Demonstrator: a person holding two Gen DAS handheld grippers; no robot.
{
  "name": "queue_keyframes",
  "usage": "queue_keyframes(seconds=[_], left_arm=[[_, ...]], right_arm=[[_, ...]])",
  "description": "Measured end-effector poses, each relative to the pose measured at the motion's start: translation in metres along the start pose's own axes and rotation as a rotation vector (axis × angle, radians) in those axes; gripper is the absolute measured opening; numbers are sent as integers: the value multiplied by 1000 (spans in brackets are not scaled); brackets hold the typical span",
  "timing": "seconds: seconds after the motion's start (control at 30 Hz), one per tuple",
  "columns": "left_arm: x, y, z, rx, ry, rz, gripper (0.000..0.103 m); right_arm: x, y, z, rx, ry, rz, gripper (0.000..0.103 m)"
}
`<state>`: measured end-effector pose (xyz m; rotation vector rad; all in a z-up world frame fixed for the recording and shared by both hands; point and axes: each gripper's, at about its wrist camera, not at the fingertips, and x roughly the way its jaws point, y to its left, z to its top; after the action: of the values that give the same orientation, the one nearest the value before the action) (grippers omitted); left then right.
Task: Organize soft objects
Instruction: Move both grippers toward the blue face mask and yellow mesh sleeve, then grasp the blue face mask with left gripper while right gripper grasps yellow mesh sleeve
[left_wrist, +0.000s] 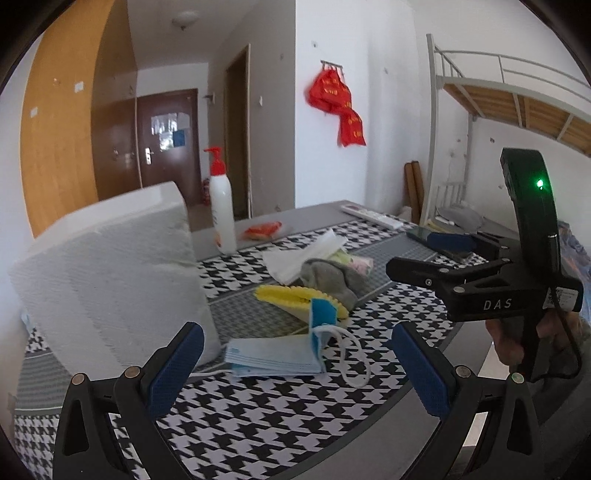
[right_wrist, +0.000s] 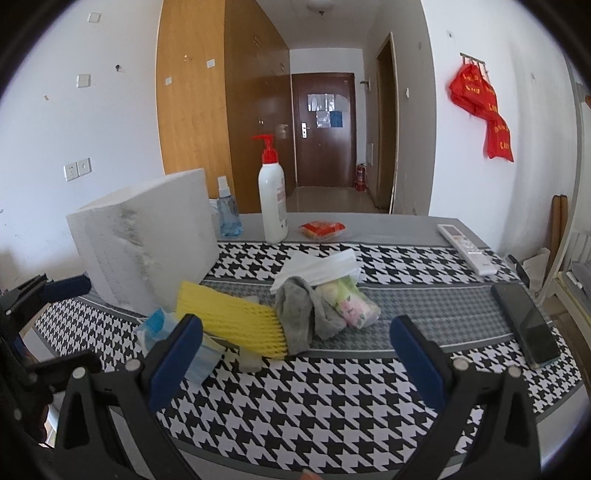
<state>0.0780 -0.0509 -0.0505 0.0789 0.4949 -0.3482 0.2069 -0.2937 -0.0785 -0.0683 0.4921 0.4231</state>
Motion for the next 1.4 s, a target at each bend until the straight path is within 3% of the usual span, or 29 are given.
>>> queue_keyframes(seconds=[0.43, 0.63, 0.93, 1.07, 1.2, 1.33, 1.4], left_arm=[[29, -6, -5, -3, 75, -1, 101], [39, -7, -6, -6, 102, 1, 92], [64, -10, -9, -4, 166, -9, 62], [69, -10, -9, -6, 170, -12, 59], [75, -8, -10, -14, 189, -27, 43], [78, -4, -12, -34, 199, -33, 34], [78, -2, -12, -35, 200, -39, 24]], right_arm=[[16, -6, -4, -3, 28, 23, 102], [18, -11, -5, 10, 34, 30, 102], [25, -10, -6, -1, 47, 45, 101], [30, -7, -6, -15, 60, 58, 92], [36, -4, -8, -18, 78, 76, 88], [40, 1, -9, -35, 95, 91, 84], [43, 4, -9, -47, 104, 99, 77]])
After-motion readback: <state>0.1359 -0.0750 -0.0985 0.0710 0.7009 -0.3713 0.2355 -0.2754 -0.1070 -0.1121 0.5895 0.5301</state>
